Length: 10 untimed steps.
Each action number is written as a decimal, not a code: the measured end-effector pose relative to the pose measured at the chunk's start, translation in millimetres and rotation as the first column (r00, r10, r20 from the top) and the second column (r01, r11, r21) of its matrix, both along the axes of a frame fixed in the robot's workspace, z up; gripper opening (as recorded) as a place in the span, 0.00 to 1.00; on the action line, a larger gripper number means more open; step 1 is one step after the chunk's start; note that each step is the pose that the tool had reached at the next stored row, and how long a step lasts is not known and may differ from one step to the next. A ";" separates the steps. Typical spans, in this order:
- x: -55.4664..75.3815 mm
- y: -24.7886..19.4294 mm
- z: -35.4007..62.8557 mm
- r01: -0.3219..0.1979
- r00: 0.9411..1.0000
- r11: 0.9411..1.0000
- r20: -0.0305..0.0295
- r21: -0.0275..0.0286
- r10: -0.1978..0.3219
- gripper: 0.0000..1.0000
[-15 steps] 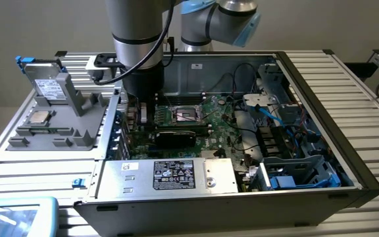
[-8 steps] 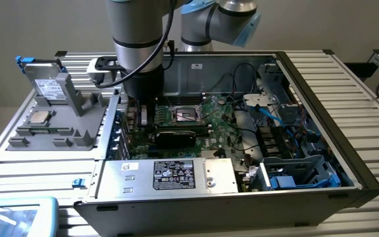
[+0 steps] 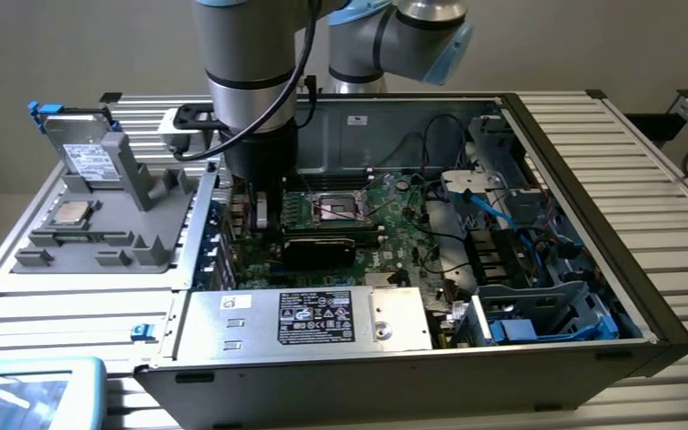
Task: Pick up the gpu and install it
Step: 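Press down on the gpu until it lock into place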
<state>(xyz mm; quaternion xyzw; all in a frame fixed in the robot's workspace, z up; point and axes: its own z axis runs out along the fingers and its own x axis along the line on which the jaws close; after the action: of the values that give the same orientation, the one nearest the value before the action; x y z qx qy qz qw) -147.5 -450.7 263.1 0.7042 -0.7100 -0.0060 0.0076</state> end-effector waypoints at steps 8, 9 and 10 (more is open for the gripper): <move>11.1 0.2 13.0 0.000 1.000 1.000 0.000 0.000 0.000 0.12; 15.9 0.2 13.0 0.000 1.000 1.000 0.000 0.000 0.000 0.12; 20.5 0.2 13.1 0.000 1.000 1.000 0.000 0.000 0.000 0.12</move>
<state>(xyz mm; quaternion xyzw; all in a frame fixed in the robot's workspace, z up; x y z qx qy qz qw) -127.1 -450.5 276.2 0.7042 -0.7100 -0.0059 0.0076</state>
